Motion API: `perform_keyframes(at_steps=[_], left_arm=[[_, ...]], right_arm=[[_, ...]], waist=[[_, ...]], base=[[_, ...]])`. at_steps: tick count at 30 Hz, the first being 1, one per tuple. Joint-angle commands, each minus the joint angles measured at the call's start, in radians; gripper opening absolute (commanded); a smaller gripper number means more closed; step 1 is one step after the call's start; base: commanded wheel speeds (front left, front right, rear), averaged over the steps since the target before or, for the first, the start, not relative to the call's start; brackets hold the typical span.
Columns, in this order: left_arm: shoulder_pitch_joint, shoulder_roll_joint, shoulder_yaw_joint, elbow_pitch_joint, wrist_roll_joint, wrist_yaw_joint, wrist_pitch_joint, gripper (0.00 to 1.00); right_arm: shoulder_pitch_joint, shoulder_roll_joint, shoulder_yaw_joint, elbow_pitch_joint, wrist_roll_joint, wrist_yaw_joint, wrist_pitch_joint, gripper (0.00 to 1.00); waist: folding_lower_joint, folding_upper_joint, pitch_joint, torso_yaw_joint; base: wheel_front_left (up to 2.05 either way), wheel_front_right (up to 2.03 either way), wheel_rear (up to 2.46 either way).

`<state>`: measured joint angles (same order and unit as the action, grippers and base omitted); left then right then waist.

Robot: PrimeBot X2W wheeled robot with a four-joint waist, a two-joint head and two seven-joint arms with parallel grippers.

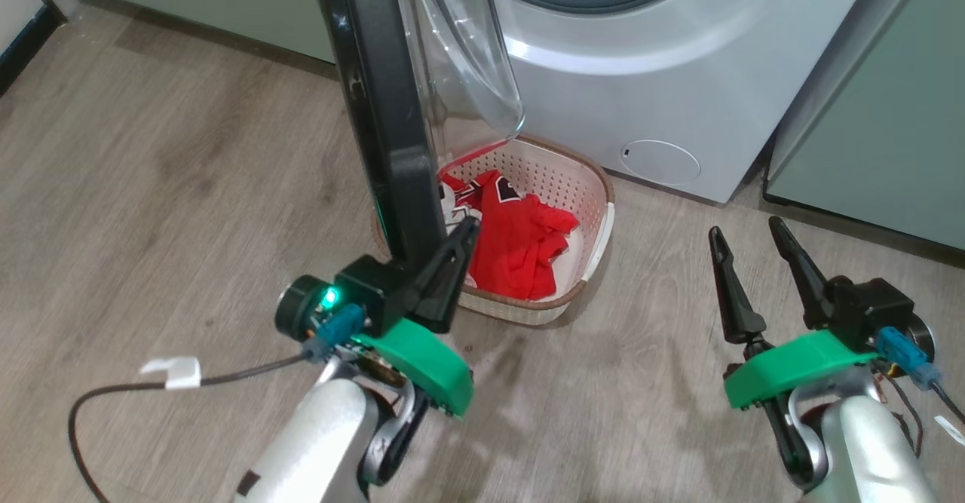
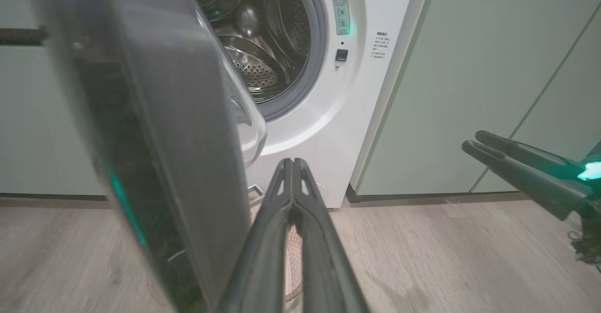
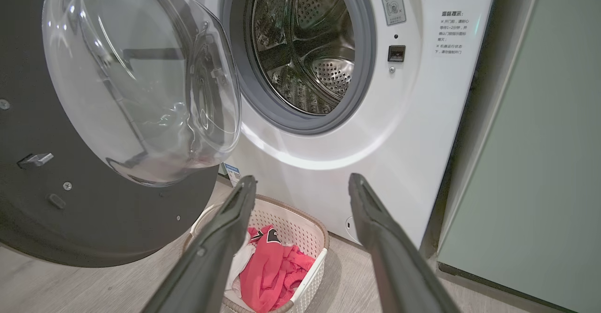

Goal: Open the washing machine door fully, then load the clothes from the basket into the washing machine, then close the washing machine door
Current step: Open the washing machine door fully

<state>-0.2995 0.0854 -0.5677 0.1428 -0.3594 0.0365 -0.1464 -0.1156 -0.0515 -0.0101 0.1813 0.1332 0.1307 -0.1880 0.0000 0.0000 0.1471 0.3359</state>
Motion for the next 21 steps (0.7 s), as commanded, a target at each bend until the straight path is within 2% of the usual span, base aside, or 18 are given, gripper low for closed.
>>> perform_keyframes(at_steps=[1, 14, 21], left_arm=[[-0.049, 0.014, 0.043, -0.023, 0.004, 0.007, -0.013, 0.0], [-0.046, 0.025, 0.065, 0.013, -0.014, 0.028, -0.031, 0.0], [-0.026, 0.044, 0.114, 0.021, -0.041, 0.06, -0.045, 0.0]], right_arm=[[-0.041, 0.001, 0.02, -0.028, 0.002, 0.0, -0.006, 1.0], [-0.043, 0.001, 0.01, -0.031, -0.005, 0.0, 0.001, 1.0], [-0.044, 0.001, 0.004, -0.036, -0.007, 0.0, 0.005, 1.0]], waist=[[0.0, 0.0, 0.0, 0.0], [0.0, 0.0, 0.007, 0.016], [0.0, 0.0, 0.012, 0.041]], base=[[0.0, 0.0, 0.0], [0.0, 0.0, 0.0], [0.0, 0.0, 0.0]])
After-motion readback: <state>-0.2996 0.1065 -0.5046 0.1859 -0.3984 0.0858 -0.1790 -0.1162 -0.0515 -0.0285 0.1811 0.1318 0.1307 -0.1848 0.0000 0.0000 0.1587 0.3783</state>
